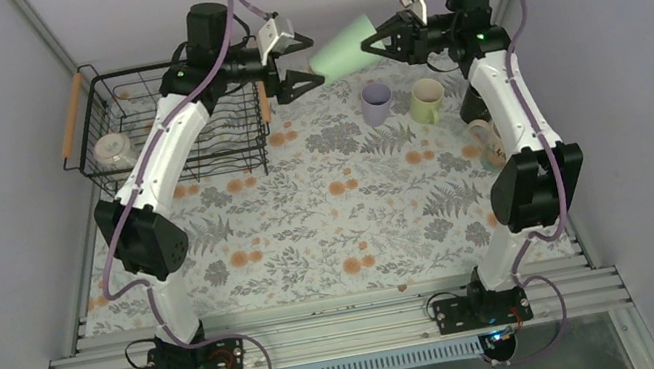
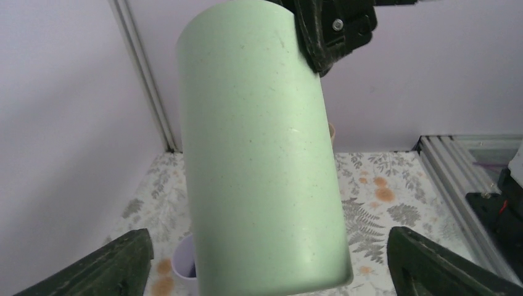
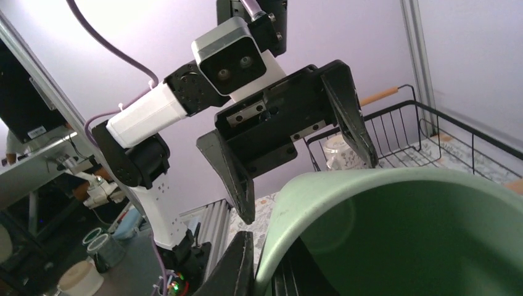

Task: Unload the cups from the dish rack

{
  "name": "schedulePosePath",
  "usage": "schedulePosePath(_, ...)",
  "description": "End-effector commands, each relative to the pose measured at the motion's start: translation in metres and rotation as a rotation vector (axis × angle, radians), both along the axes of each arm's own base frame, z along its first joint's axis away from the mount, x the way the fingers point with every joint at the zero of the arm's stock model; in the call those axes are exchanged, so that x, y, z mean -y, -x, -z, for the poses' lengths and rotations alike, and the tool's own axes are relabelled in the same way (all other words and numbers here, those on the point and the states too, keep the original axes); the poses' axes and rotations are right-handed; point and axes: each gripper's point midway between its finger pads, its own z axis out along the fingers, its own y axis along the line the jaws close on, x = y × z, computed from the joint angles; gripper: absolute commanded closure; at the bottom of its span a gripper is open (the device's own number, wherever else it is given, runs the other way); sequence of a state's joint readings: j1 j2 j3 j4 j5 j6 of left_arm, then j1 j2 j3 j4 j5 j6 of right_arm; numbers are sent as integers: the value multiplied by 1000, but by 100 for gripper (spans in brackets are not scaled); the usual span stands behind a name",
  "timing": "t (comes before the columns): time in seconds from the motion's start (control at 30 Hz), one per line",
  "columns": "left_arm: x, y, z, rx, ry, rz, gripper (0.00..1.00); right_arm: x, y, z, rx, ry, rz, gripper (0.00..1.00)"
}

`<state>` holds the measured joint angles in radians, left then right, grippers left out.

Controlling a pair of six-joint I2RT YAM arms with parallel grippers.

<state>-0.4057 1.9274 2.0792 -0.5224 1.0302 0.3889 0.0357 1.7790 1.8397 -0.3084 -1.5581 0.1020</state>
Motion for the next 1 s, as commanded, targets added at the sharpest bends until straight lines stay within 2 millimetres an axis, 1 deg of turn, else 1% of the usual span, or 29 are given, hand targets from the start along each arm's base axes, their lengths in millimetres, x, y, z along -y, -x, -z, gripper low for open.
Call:
schedulePosePath(0.0,-8,4,-10,55,-33,-25,0,11,41,-8,-17,-36,-194,97)
schedulePosePath(0.1,-23,2,-21,81,-52,-67,0,19,42,3,-60,-17,-175,97)
schedulePosePath(0.17,-36,0,-32,111,-62,-109,0,27,42,10,-61,-5,-150,98)
schedulePosePath(0.23,-52,-6,-45,163,-86,-186,0,39,37,21,-91,-2,-116,97)
schedulePosePath(0.33,-75,-15,-64,273,-161,-333,0,52,30,34,-97,13,-78,97)
schedulePosePath(0.37,-83,-20,-69,304,-189,-387,0,56,29,36,-87,22,-66,97)
schedulePosePath(0.43,-97,-26,-78,358,-232,-477,0,60,27,33,-58,31,-54,98)
schedulePosePath(0.5,-109,-28,-87,398,-252,-547,0,63,19,32,-33,33,-43,98)
schedulePosePath(0.6,-122,-24,-105,448,-250,-622,0,64,-7,25,-15,21,19,98)
schedulePosePath(0.63,-126,-23,-110,464,-249,-645,0,65,-17,19,9,13,42,98)
schedulePosePath(0.67,-130,-21,-116,482,-243,-668,0,66,-31,9,39,3,81,98)
schedulePosePath(0.7,-134,-22,-121,497,-242,-698,0,68,-50,6,37,-2,139,98)
schedulePosePath(0.73,-139,-21,-127,517,-237,-728,0,70,-71,-2,68,17,221,98)
schedulePosePath(0.77,-144,-21,-133,535,-233,-761,0,72,-87,-3,81,50,306,98)
schedulePosePath(0.83,-154,-25,-136,559,-242,-827,0,77,-113,2,169,143,489,97)
schedulePosePath(0.87,-159,-26,-137,575,-249,-855,0,77,-123,11,176,202,530,98)
schedulePosePath(0.93,-169,-31,-136,596,-281,-911,0,79,-142,37,214,342,624,98)
schedulePosePath(0.97,-173,-34,-134,601,-304,-934,0,79,-147,51,219,406,647,98)
